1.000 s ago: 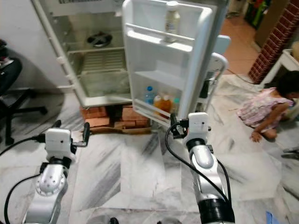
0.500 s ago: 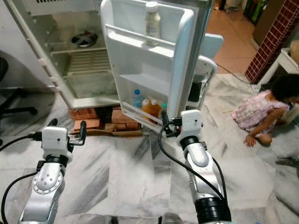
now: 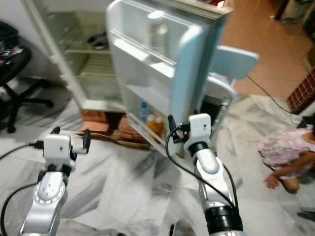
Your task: Restocking fridge
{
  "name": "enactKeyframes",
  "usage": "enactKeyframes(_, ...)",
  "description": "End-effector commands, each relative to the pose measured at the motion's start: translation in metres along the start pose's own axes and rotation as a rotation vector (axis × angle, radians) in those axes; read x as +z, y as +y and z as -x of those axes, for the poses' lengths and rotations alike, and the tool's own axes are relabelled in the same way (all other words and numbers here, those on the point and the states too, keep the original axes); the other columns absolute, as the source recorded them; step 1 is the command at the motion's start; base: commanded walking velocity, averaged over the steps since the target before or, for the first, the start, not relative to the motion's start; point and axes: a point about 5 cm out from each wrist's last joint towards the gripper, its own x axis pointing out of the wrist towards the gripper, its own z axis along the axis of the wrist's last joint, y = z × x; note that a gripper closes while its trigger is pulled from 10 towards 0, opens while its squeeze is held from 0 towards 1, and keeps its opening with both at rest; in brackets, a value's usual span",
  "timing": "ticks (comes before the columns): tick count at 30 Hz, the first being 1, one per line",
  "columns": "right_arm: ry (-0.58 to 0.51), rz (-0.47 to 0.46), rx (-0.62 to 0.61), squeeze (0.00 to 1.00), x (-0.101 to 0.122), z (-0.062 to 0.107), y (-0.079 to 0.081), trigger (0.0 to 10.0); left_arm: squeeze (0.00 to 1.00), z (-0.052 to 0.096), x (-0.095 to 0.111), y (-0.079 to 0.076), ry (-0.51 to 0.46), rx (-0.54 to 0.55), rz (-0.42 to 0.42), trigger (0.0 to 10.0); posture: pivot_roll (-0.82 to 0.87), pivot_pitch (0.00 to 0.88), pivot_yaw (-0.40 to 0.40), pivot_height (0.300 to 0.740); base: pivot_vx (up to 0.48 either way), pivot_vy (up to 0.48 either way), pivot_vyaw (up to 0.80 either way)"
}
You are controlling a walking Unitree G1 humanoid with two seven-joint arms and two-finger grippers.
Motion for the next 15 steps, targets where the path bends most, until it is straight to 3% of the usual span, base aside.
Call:
enactKeyframes(1,-0.017,-0.010,-0.010,0.00,0.003,-0.001,0.000,10.0,0.00,0.002,-0.001,0.006,0.006,0.005,-0.026,10.0,-0.04,0.093,0.037,0.740,0.311,-0.364,0.00)
enactKeyframes(6,-0.024,-0.013,-0.020,0.00,0.004,-0.002,-0.001,10.0,0.00,0.000,-0.001,0.006,0.000,-0.002,-0.021,10.0,-0.04,0.092,0.040,0.740,0.321,-0.352,0.00)
enactKeyframes(11,-0.019,-0.004,-0.030,0.00,0.001,-0.001,-0.003,10.0,0.00,0.002,-0.003,0.004,0.011,0.001,-0.015,10.0,-0.03,0.091,0.041,0.740,0.000,0.000,0.00)
enactKeyframes(15,0.001,0.043,-0.019,0.00,-0.006,0.006,-0.005,10.0,0.00,0.018,-0.009,0.007,0.028,0.036,-0.044,10.0,-0.03,0.088,0.041,0.740,0.000,0.000,0.00)
